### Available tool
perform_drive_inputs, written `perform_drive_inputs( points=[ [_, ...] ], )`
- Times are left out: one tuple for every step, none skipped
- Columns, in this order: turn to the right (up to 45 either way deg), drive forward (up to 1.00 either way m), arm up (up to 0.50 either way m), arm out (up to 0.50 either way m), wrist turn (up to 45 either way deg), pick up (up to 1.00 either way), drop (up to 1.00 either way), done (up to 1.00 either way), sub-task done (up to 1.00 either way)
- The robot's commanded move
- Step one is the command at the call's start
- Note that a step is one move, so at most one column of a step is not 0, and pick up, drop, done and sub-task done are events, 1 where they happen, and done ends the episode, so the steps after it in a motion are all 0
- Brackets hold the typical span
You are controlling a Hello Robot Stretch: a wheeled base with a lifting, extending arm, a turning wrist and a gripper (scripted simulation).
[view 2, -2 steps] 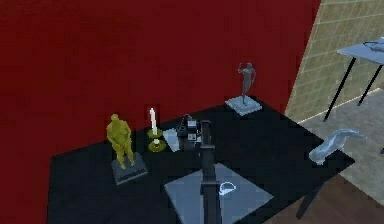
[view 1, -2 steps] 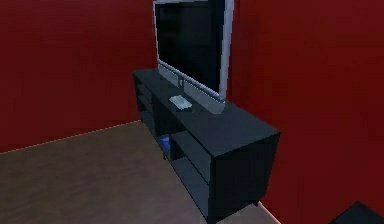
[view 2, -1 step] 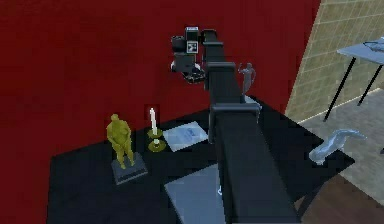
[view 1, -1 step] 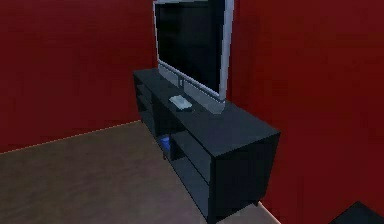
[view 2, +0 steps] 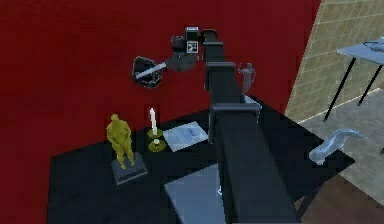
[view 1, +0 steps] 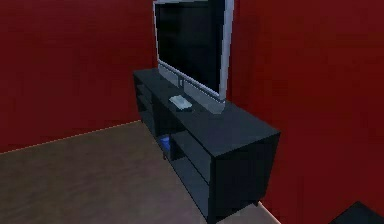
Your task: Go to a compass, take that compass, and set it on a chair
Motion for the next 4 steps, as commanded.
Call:
perform_drive_inputs(
  points=[
    [0.0, 0.0, 0.0, 0.0, -45.0, 0.0, 0.0, 0.0, 0.0],
    [0.0, 0.0, 0.0, 0.0, -42.0, 0.0, 0.0, 0.0, 0.0],
    [0.0, 0.0, 0.0, -0.46, 0.0, 0.0, 0.0, 0.0, 0.0],
    [-45.0, 0.0, 0.0, 0.0, 0.0, 0.0, 0.0, 0.0, 0.0]
  ],
)
